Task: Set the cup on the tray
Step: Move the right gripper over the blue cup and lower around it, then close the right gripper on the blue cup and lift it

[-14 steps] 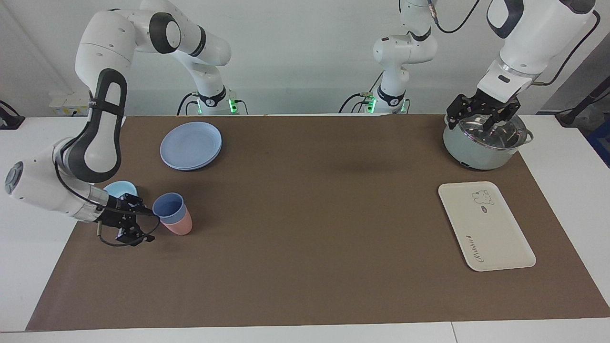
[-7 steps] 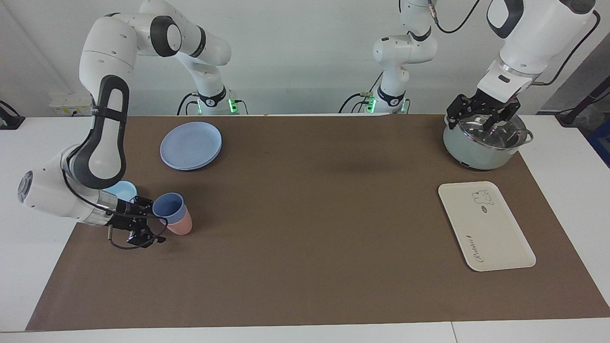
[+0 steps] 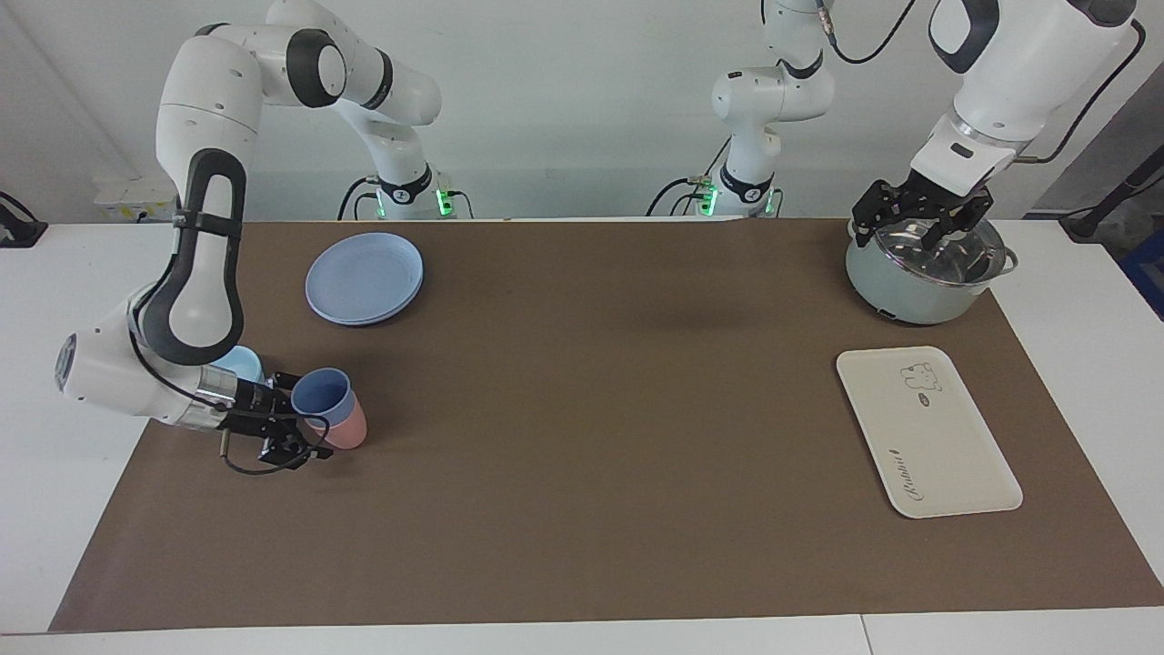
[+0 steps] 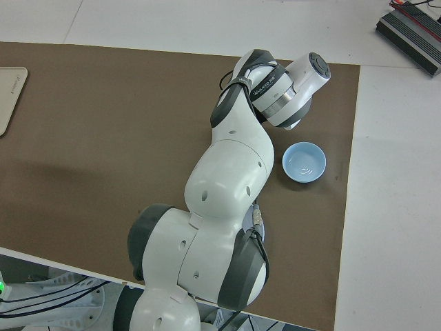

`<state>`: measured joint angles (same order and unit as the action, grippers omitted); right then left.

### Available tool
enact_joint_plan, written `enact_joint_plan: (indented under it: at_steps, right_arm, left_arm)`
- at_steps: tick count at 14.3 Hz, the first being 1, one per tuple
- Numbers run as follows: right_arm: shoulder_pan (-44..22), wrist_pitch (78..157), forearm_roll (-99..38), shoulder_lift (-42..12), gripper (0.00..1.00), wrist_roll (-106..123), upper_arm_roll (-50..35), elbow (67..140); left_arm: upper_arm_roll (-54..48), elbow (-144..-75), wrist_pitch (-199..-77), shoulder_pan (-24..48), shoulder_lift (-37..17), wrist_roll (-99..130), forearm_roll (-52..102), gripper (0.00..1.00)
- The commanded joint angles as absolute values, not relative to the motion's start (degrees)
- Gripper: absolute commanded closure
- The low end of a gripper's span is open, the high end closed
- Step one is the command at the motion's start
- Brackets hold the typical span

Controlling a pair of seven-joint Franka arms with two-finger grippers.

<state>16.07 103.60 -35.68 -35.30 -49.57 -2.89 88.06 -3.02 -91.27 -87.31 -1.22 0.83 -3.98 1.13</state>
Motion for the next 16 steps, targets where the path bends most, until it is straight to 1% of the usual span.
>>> enact_joint_plan:
  at_steps: [1, 2, 3, 5, 8, 9, 11, 12, 16]
  right_arm:
    - [16.2, 103.1, -38.5, -33.0, 0.17, -47.8, -3.3, 91.1]
    - [16.2, 103.0, -39.4, -32.4, 0.60, -47.8, -3.6, 91.8]
    - [16.0, 103.0, -40.9, -31.7, 1.00, -47.8, -3.6, 92.5]
    - [15.4, 103.1, -42.9, -30.5, 1.00, -47.9, -3.7, 94.2]
    - [10.7, 104.1, -43.0, -26.7, 1.00, -47.8, -3.7, 97.7]
    - [8.2, 104.5, -43.0, -25.2, 1.00, -48.1, -3.7, 98.3]
    - [3.2, 107.4, -43.0, -22.8, 1.00, -49.3, -3.7, 100.0]
    - [0.6, 109.3, -43.0, -21.9, 1.00, -50.4, -3.7, 100.9]
    - [-8.9, 115.4, -43.0, -19.4, 1.00, -58.9, -3.7, 101.0]
  left_arm:
    - [-3.4, -93.3, -89.9, -2.8, 2.5, -4.0, 1.4, 0.00]
    - [-3.4, -93.4, -89.8, -2.3, 2.5, -4.1, 1.4, 0.00]
    - [-3.4, -93.4, -89.7, -2.1, 2.5, -3.9, 1.4, 0.00]
    - [-3.5, -94.4, -90.2, -1.9, 2.8, -3.6, 1.4, 0.00]
    - [-4.0, -94.5, -92.7, -1.3, 2.8, 0.6, 2.0, 0.00]
    - [-4.1, -94.6, -93.0, -0.2, 2.8, 3.7, 2.3, 0.00]
    - [-4.1, -94.9, -95.9, 3.9, 2.7, 12.1, 4.4, 0.00]
    - [-4.1, -95.4, -99.2, 7.3, 2.7, 18.7, 4.5, 0.00]
    - [-4.1, -101.8, -115.7, 21.3, 3.8, 46.6, 4.5, 0.00]
